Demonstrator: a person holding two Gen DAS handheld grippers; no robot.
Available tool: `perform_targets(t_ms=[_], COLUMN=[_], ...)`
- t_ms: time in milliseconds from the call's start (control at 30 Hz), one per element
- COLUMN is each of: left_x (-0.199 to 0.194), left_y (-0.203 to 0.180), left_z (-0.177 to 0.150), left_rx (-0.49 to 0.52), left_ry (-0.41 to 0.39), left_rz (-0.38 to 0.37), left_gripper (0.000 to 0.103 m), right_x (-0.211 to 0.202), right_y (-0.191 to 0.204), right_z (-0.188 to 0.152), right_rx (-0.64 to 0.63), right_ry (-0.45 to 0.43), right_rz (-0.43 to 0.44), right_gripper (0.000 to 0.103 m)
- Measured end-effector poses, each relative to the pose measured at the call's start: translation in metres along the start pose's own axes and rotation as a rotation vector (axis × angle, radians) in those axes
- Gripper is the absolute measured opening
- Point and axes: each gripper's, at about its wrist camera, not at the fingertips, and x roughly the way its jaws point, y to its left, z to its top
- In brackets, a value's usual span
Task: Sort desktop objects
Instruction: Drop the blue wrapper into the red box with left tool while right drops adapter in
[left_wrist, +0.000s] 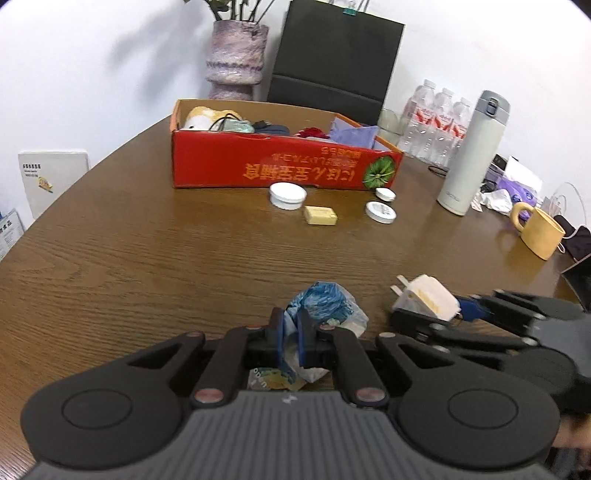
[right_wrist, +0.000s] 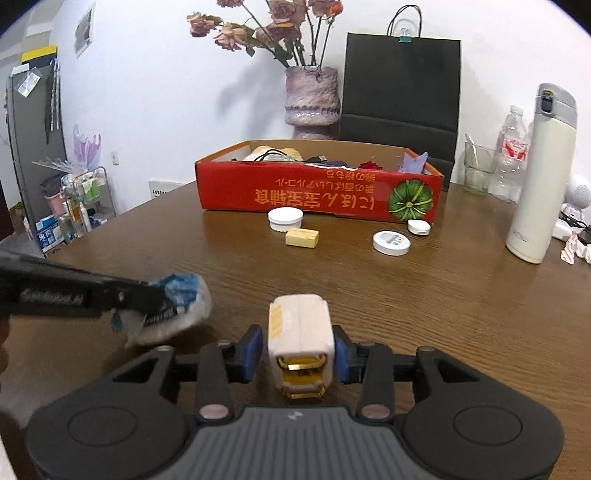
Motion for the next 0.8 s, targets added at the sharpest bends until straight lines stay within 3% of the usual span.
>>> perform_targets(t_ms=[100,267,500,633,700,800], left_x=[-0.004,-0.008,-0.008,0.024,0.055,0.109], left_y=[-0.005,-0.001,0.011,0.03,0.037,0.054], left_z=[-0.001,0.008,0.085,0.142,0.167,0.197], left_rx=[0.014,0.011,0.009,-0.052,-0.066,-0.139], left_ry=[-0.013,-0.037,-0.213,-0.227,-0.22,-0.141], left_rz=[-0.008,0.003,0.034,0.041,0.099,0.185], left_gripper=[0.008,0.008,0.008,0.008,0.008,0.008], right_x=[0.007,0.001,-0.002,0.014,0.032,0.074], right_y=[0.0,-0.003,-0.026,-0.059,-0.078,-0.106], right_z=[0.003,0.011,0.067,0.118,0.148,0.192], right_rx=[0.006,0.021,0.034,0.081,0.107,0.126], right_ry=[0.014,-0.01,-0.121,-0.187,-0.198,-0.191], right_rz=[-0.017,-0.007,-0.039,-0.056,-0.052,-0.074], right_gripper=[0.031,0.031,0.031,0.031,0.031,0.031])
